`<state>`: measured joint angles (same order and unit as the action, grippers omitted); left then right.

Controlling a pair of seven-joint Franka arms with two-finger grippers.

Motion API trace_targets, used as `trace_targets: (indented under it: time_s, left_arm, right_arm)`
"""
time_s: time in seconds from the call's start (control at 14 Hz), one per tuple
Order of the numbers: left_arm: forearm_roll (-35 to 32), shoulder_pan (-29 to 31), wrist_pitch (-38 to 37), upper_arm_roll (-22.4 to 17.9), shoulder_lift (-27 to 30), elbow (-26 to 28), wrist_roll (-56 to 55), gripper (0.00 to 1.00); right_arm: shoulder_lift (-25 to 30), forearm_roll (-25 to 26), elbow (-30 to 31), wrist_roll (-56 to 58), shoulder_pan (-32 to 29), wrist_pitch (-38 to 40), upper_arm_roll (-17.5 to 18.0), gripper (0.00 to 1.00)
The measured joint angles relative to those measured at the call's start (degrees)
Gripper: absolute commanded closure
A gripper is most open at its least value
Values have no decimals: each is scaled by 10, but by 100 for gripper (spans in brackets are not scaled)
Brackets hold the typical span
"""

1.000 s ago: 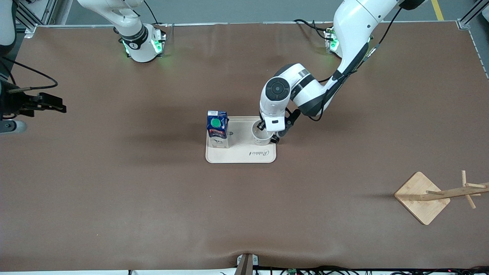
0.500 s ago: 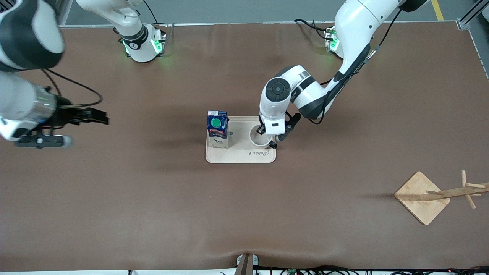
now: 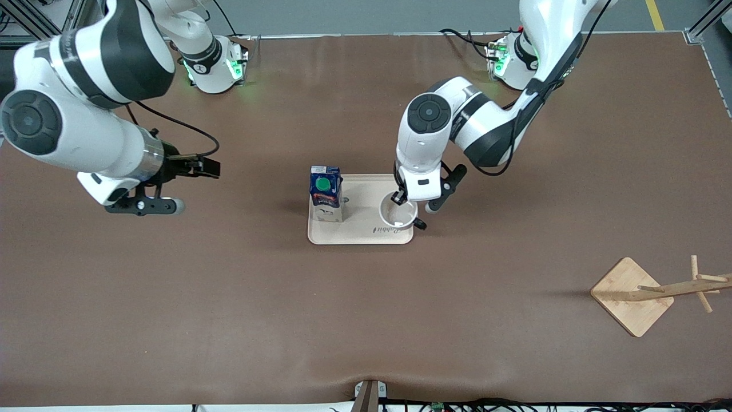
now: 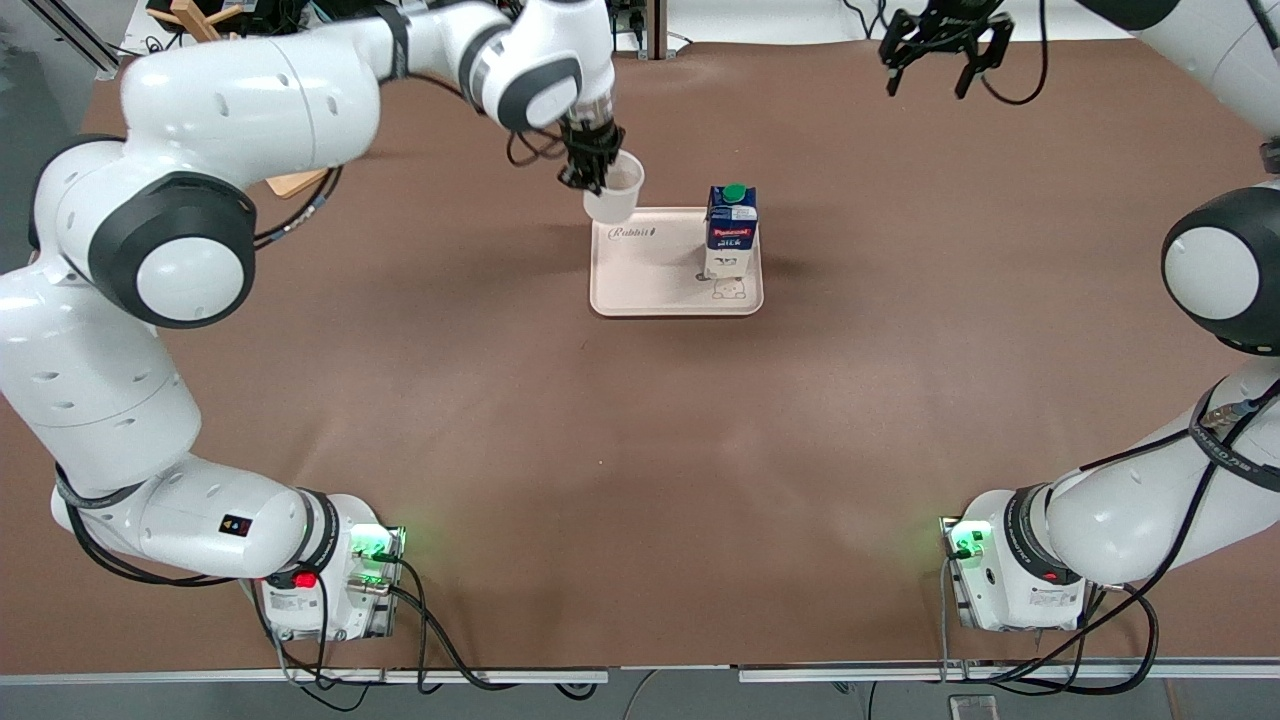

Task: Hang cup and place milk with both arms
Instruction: 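Lift the mug with the left gripper while the right gripper grasps the milk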

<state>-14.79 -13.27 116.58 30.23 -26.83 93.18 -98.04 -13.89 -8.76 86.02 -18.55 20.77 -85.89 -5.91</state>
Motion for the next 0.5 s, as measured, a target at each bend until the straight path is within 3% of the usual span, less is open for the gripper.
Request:
trace_targets:
  time_s: [0.5]
  left_arm:
    - [-3, 101, -71, -1, 48, -34, 260, 100]
  right_arm:
    - [-7, -58, 88, -78, 78, -132, 0, 0]
